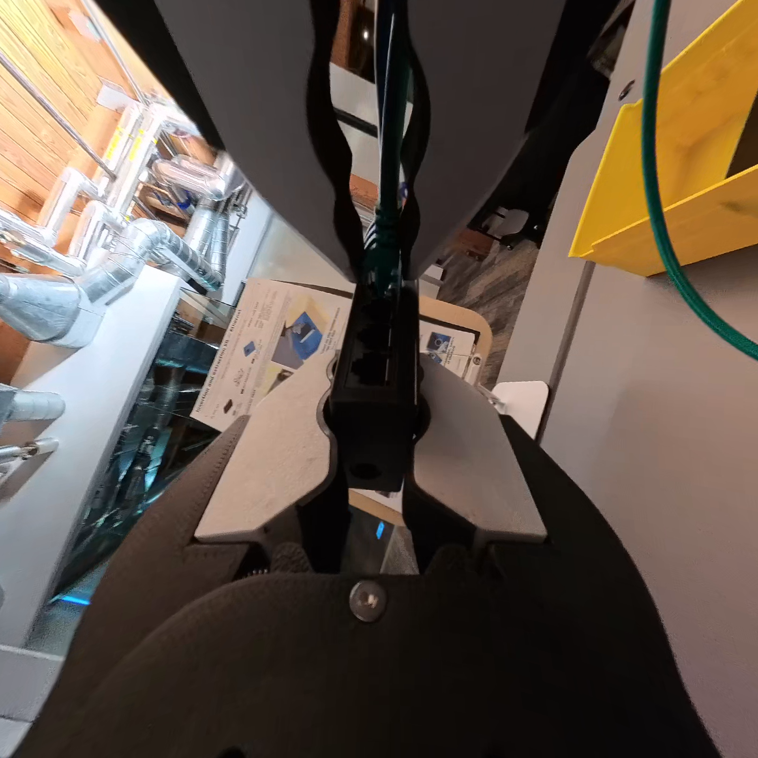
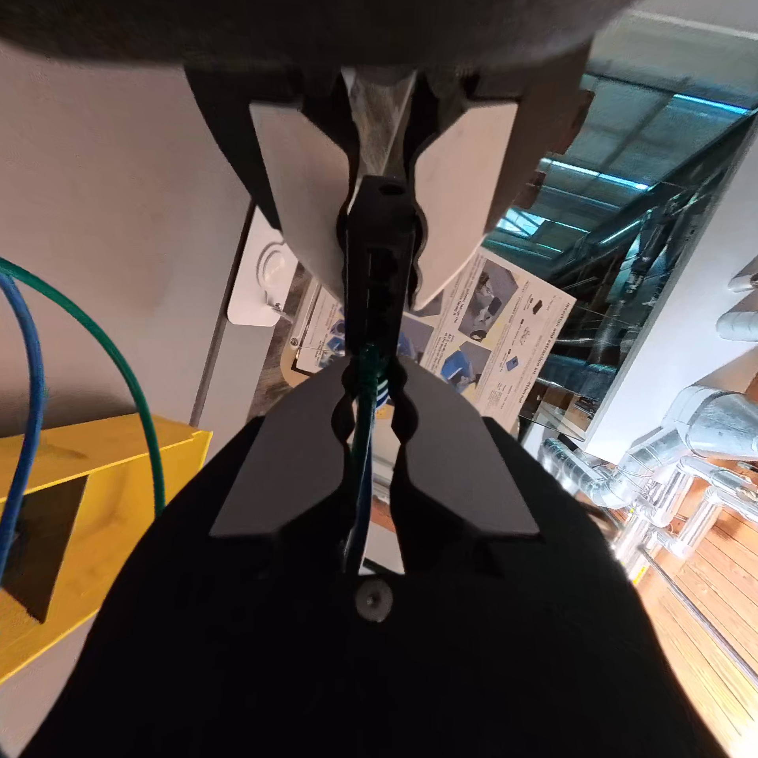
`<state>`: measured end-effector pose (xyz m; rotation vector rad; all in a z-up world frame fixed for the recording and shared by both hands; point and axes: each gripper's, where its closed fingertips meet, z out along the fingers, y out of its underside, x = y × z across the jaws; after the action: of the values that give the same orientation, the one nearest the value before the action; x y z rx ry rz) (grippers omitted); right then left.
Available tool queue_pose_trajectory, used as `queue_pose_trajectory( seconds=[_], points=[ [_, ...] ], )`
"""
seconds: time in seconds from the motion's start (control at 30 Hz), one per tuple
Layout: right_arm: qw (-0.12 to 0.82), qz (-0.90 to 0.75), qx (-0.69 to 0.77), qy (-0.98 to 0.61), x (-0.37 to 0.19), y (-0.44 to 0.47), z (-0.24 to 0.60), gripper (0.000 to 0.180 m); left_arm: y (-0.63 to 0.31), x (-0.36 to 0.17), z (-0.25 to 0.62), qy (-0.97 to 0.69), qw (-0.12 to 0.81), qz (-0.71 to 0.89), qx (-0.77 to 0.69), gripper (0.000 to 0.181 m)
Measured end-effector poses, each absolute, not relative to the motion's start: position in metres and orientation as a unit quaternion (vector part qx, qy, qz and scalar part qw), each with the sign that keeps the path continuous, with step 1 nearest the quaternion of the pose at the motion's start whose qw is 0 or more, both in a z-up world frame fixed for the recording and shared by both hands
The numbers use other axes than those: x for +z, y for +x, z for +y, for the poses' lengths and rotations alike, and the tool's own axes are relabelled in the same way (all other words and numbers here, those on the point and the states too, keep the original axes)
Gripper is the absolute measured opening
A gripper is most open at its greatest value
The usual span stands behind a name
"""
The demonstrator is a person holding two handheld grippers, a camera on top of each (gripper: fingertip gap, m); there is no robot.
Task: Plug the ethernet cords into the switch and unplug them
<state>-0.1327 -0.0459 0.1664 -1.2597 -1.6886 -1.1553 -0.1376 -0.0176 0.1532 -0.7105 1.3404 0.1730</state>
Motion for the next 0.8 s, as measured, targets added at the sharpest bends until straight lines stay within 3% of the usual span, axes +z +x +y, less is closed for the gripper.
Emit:
queue_pose_trajectory(
  seconds=[0.3, 0.53, 0.8],
  points=[
    [0.31, -0.681, -0.422, -0.512, 0.156, -0.122, -0.041, 0.015, -0.126, 0.143, -0.012, -0.326, 0.717, 0.614, 0.046, 0.03],
    [0.424, -0.662, -0.379, -0.488, 0.172, -0.14, -0.049, 0.017, -0.141, 0.161, -0.02, -0.299, 0.748, 0.587, 0.082, 0.029],
    [0.439, -0.655, -0.367, -0.494, 0.177, -0.141, -0.057, 0.021, -0.14, 0.167, -0.027, -0.292, 0.757, 0.578, 0.087, 0.029]
  ],
)
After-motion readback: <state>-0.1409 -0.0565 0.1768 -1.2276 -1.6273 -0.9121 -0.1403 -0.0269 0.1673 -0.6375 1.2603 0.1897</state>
